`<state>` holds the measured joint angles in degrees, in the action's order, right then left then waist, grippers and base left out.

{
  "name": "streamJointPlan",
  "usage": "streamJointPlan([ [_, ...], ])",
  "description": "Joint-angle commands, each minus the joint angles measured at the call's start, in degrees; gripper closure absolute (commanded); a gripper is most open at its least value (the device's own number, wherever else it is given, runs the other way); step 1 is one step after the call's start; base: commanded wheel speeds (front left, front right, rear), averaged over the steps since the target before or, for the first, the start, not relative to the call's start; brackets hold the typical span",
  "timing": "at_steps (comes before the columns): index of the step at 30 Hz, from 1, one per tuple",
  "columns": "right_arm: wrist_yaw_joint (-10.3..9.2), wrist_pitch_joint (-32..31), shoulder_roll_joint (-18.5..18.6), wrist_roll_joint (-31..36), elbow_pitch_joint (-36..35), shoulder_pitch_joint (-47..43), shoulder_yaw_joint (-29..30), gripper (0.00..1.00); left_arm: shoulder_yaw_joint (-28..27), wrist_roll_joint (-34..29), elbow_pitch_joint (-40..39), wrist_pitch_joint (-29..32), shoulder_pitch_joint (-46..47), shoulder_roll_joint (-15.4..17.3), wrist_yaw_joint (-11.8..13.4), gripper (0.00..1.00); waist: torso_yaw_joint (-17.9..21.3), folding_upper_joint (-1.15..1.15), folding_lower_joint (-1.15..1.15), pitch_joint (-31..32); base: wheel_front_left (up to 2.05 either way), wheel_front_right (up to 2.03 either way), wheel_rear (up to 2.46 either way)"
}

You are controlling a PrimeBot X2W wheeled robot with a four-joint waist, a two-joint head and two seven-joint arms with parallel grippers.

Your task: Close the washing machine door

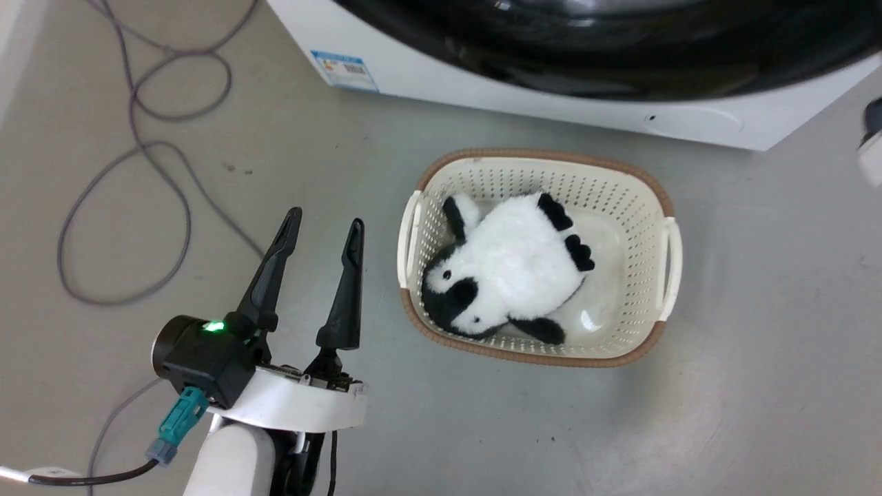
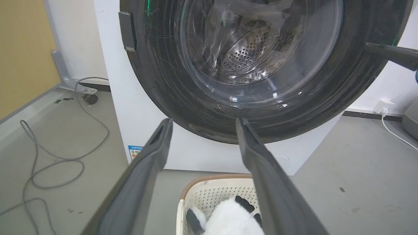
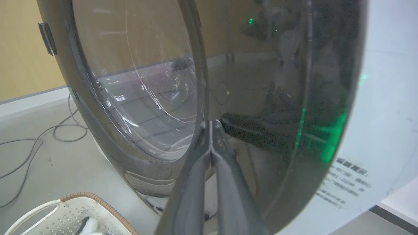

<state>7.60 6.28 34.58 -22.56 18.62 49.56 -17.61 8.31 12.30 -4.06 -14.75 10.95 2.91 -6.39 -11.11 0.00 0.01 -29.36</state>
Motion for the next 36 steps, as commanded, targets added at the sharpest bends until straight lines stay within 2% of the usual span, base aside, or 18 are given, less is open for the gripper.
streamJointPlan([
  [1,-0.11,-0.1,0.6,-0.2,0.4,1.1,0.2,1.00,0.0,0.1,-0.3,-0.2,0.8,0.0,0.3,0.00,-0.4,0.00,-0.01,-0.6,0.00,0.00,0.00],
  [8,-0.11,-1.0,0.6,-2.6,6.3,6.9,1.0,1.00,0.4,-0.7,-0.3,-0.2,1.3,0.0,0.8,0.00,-0.7,0.00,-0.01,-1.6,0.00,0.00,0.00],
  [16,-0.11,3.0,-0.3,-2.5,9.4,5.1,2.3,1.00,0.0,-0.3,0.3,-0.2,0.6,0.0,0.9,0.00,0.2,0.00,-0.01,0.8,0.00,0.00,0.00],
  [21,-0.11,6.1,-1.8,-2.2,8.8,-0.7,2.2,1.00,-0.9,0.1,0.9,-0.2,-0.7,0.0,0.8,0.00,1.6,0.00,-0.01,5.4,0.00,0.00,0.00],
  [26,-0.11,7.8,-4.6,-1.2,5.3,-8.3,3.5,1.00,-2.1,0.0,1.5,-0.2,-2.5,0.0,0.6,0.00,4.0,0.00,-0.01,10.4,0.00,0.00,0.00],
  [36,-0.11,8.7,-14.4,5.1,-5.0,-25.6,11.6,1.00,-4.3,0.1,2.7,-0.2,-7.1,0.0,0.5,0.00,8.2,0.00,-0.01,18.0,0.00,0.00,0.00],
])
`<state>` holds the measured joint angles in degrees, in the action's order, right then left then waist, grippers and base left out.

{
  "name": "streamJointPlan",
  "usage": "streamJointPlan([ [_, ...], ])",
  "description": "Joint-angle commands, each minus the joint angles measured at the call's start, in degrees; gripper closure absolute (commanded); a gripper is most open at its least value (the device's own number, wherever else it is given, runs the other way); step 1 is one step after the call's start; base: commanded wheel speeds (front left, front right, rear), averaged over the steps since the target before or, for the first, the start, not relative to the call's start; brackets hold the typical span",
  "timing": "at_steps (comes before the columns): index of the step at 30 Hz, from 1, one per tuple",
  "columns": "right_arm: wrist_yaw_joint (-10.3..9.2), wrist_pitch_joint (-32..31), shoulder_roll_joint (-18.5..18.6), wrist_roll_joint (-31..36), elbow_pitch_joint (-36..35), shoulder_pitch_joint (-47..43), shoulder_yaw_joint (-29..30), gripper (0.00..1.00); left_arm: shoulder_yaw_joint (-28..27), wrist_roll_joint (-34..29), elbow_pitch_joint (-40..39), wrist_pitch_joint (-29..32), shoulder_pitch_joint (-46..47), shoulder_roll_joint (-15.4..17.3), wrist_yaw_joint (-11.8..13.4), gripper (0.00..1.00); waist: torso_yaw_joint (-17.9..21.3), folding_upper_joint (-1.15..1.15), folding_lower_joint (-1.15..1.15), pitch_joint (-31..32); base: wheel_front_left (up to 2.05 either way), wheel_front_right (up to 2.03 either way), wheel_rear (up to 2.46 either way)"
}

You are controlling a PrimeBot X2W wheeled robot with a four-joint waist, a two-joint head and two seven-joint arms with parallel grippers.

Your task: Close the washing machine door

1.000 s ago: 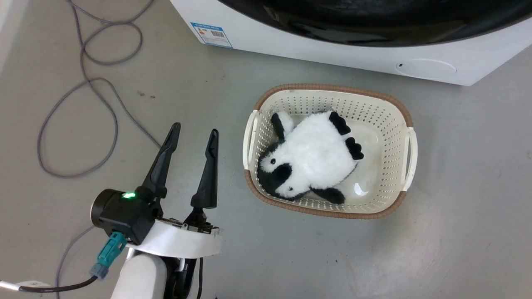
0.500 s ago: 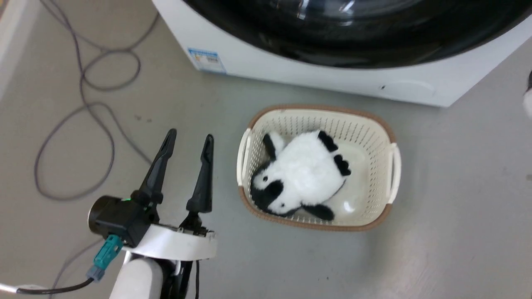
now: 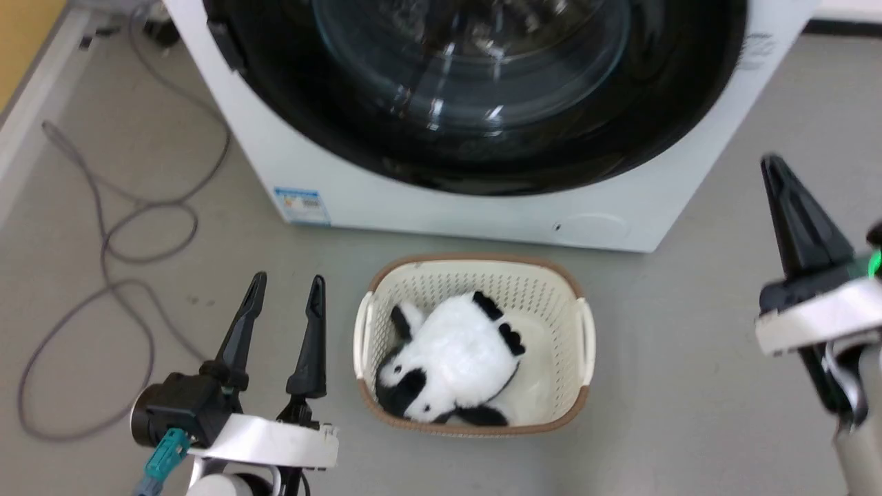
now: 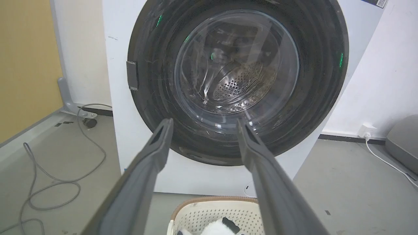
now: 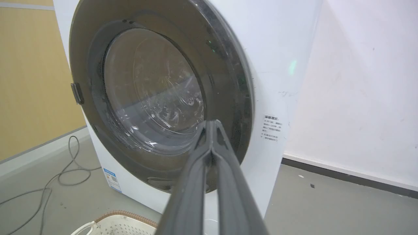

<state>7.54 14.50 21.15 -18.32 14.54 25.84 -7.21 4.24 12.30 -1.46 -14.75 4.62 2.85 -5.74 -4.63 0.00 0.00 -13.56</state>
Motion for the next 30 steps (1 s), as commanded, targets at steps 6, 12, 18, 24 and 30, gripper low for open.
streamJointPlan([
  [6,-0.05,0.5,-7.7,9.3,-8.7,-11.8,6.1,1.00,-0.5,0.3,0.8,-0.2,-3.2,0.0,-0.4,0.00,3.0,0.00,0.00,5.1,0.00,0.00,0.00],
  [12,-0.05,0.5,-15.0,13.9,-13.1,-20.8,10.6,1.00,-0.4,-0.6,2.0,-0.2,-5.4,0.0,-0.7,0.00,3.4,0.00,0.00,7.0,0.00,0.00,0.00],
  [18,-0.05,0.5,-17.7,14.7,-15.4,-26.0,12.9,0.75,-0.4,-0.7,2.3,-0.2,-6.6,0.0,-0.6,0.00,3.2,0.00,0.00,7.9,0.00,0.00,0.00],
  [24,-0.05,0.5,-18.2,15.3,-16.5,-27.7,13.0,0.00,-0.6,-1.5,2.4,-0.2,-7.3,0.0,-0.4,0.00,3.3,0.00,0.00,8.5,0.00,0.00,0.00],
  [30,-0.05,0.5,-18.3,14.5,-16.9,-27.8,12.9,0.00,-0.8,-2.5,2.1,-0.2,-7.3,0.0,0.4,0.00,3.3,0.00,0.00,8.6,0.00,0.00,0.00],
])
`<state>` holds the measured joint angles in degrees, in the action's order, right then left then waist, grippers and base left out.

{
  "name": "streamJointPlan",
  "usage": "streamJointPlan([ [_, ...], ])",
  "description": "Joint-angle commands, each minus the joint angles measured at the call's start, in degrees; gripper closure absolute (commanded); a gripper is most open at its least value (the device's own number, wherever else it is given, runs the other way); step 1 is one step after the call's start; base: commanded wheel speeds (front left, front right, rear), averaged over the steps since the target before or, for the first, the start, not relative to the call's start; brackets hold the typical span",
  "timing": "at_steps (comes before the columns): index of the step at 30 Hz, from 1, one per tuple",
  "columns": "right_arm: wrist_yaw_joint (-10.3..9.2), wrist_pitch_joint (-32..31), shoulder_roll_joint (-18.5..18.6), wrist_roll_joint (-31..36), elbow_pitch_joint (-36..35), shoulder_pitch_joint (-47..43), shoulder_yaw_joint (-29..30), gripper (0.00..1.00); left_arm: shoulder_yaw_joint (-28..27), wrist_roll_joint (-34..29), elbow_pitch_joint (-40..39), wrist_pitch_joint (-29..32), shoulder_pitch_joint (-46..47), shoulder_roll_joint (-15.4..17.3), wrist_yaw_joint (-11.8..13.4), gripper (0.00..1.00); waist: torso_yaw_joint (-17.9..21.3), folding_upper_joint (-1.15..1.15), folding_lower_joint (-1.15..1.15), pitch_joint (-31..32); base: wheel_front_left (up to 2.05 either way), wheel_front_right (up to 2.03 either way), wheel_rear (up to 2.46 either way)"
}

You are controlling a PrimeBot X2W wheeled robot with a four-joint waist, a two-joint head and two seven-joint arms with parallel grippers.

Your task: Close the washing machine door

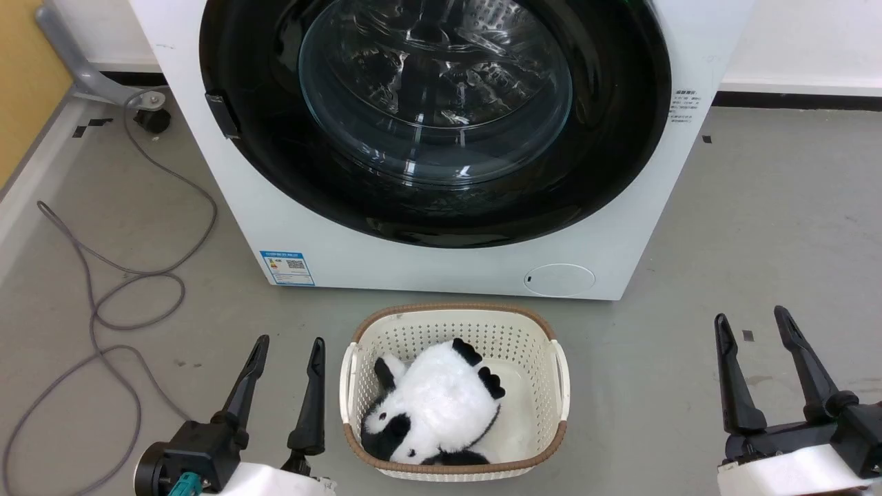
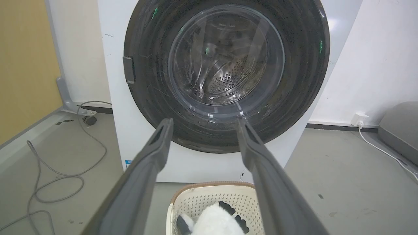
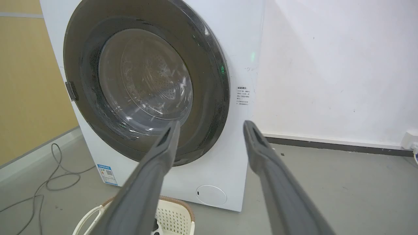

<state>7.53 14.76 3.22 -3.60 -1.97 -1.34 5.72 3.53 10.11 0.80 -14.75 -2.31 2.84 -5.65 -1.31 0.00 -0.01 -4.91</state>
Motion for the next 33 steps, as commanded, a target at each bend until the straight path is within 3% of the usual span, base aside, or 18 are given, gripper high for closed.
streamJointPlan([
  [1,-0.04,0.2,-0.3,-0.2,-0.4,-0.6,-0.1,0.00,-0.1,-0.4,-0.2,-0.2,-0.3,0.0,0.5,0.00,0.0,0.00,0.01,0.0,0.00,0.00,0.00],
  [4,-0.04,0.2,-0.3,-0.2,-0.5,-0.5,-0.3,0.00,0.1,-0.4,-0.3,-0.2,-0.2,0.0,0.6,0.00,0.0,0.00,0.01,-0.2,0.00,0.00,0.00],
  [5,0.00,0.0,0.0,-0.1,-0.2,0.0,-0.3,1.00,0.1,-0.1,-0.1,0.0,0.0,0.0,0.4,1.00,0.0,0.00,0.01,-0.2,0.00,0.00,0.00],
  [33,0.00,-2.9,-0.1,0.7,0.2,0.3,-1.4,1.00,-0.6,-2.1,-0.2,3.0,0.5,0.0,1.5,1.00,0.2,0.00,0.01,0.8,0.00,0.00,0.00],
])
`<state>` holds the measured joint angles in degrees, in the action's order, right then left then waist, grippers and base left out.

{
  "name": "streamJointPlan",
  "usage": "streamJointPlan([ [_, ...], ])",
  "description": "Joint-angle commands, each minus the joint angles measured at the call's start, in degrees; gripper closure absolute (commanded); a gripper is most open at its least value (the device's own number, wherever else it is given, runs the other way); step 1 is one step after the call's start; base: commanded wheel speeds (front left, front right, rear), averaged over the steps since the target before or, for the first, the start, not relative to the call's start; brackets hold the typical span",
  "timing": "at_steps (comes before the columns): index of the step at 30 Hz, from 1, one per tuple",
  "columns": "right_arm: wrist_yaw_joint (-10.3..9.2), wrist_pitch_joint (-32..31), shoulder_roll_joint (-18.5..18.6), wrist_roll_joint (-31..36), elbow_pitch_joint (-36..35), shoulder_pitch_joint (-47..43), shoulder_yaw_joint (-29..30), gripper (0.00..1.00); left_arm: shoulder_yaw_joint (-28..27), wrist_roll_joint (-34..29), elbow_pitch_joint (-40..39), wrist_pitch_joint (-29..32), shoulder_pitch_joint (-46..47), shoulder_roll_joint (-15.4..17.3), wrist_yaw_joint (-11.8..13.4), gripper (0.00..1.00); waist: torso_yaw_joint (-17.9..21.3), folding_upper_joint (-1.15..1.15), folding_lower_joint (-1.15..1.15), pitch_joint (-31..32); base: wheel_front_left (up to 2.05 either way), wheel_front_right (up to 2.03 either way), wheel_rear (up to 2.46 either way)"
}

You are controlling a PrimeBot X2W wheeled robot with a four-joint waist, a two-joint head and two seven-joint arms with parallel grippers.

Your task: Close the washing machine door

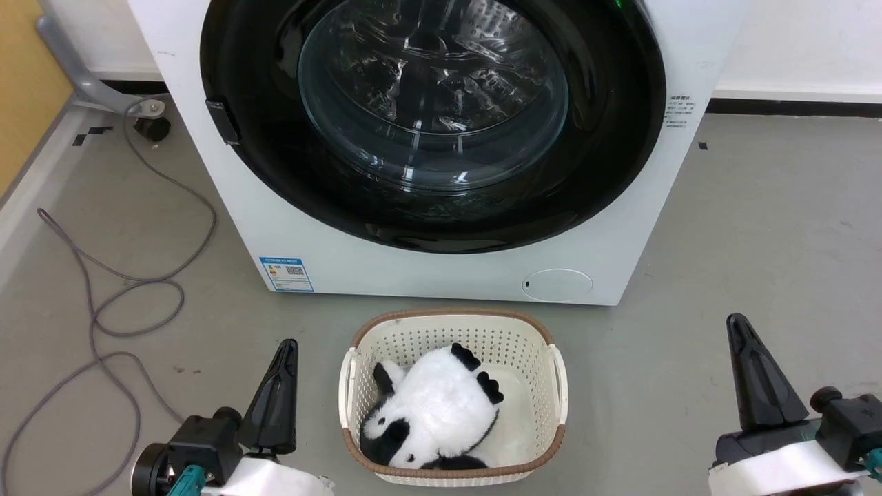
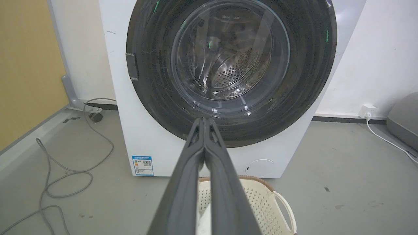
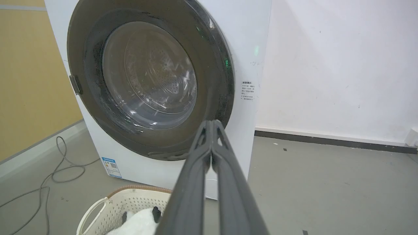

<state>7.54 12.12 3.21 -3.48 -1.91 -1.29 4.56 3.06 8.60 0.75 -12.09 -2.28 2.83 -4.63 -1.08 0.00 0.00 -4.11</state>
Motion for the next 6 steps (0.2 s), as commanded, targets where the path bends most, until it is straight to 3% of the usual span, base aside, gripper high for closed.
streamJointPlan([
  [1,-0.01,-0.4,-0.1,0.6,0.2,0.2,-0.3,1.00,-0.2,-0.7,-0.1,0.4,0.4,0.0,0.5,1.00,0.0,0.00,0.00,0.1,0.00,0.00,0.00],
  [6,-0.01,-0.9,-0.1,0.7,0.3,0.3,-0.4,1.00,-0.3,-1.0,-0.2,0.9,0.5,0.0,0.6,1.00,0.1,0.00,0.00,0.2,0.00,0.00,0.00],
])
